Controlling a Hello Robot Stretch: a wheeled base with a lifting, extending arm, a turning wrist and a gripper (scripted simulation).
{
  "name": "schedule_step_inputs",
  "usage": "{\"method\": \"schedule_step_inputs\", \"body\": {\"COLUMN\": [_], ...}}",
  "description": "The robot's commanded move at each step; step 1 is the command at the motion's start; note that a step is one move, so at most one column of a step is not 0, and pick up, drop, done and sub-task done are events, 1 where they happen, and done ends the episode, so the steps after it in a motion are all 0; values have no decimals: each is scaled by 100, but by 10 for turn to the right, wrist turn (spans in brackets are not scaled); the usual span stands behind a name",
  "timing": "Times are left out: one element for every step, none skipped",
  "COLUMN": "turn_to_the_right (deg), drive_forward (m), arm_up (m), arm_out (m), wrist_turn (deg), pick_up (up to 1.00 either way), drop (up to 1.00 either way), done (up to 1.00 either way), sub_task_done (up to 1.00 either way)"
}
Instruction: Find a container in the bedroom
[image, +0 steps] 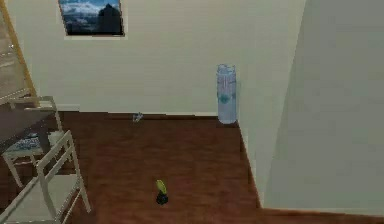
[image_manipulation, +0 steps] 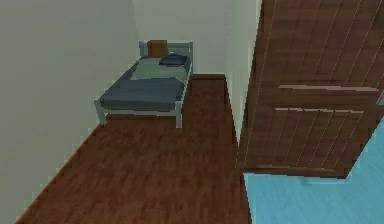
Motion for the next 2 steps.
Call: {"method": "schedule_step_inputs", "body": {"turn_to_the_right": [-30,0], "drive_forward": [0,100], "arm_up": [0,0], "arm_out": [0,0], "wrist_turn": [0,0], "pick_up": [0,0], "drop": [0,0], "done": [0,0], "sub_task_done": [0,0]}}
